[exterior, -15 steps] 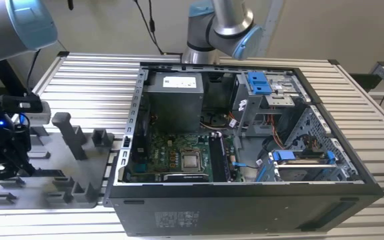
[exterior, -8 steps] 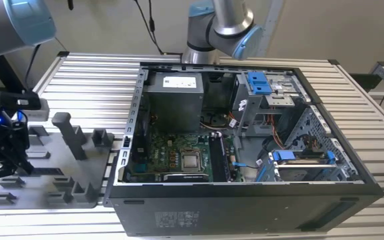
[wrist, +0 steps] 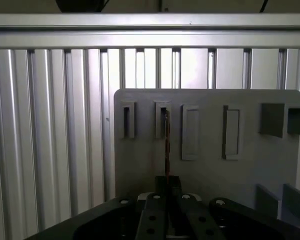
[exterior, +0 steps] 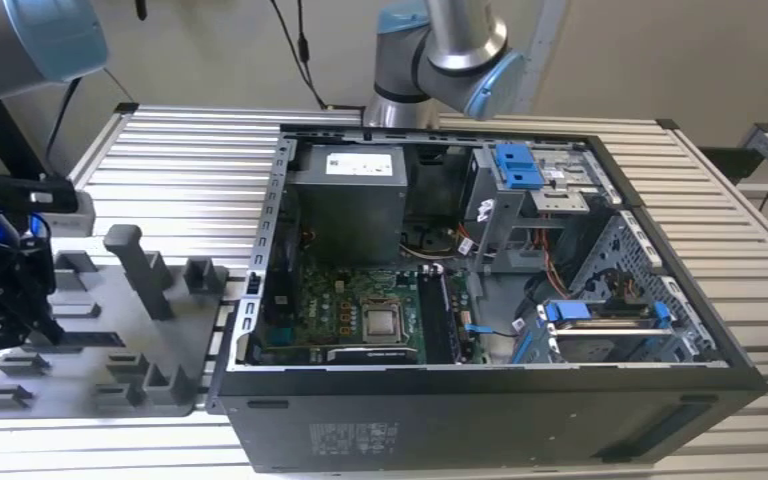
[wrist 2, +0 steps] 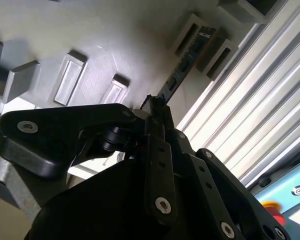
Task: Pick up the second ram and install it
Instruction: 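Pick up the second ram and move it above second insertion slot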
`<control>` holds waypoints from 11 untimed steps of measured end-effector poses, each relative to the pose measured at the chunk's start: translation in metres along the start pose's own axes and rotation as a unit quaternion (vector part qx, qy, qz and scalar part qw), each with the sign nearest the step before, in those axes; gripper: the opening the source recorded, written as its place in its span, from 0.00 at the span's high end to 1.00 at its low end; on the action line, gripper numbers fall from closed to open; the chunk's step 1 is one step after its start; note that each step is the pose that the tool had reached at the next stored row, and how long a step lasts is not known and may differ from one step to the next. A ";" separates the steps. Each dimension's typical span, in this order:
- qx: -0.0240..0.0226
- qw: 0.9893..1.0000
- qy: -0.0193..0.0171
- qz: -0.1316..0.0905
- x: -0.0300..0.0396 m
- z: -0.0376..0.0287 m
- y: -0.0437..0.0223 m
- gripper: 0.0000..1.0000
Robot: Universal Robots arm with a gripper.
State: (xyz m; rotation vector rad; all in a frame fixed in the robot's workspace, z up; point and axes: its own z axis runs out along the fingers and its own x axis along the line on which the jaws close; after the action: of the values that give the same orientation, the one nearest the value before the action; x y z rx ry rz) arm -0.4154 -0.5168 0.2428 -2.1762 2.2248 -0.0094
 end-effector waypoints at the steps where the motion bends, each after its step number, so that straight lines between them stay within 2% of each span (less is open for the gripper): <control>1: 0.000 1.000 0.000 0.000 0.0000 -0.0009 0.0000 0.86; 11: 0.000 1.000 0.000 0.000 -0.0002 -0.0105 -0.0003 0.86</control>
State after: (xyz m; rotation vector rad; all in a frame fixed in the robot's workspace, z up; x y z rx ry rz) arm -0.4154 -0.5168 0.2533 -2.1762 2.2248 -0.0095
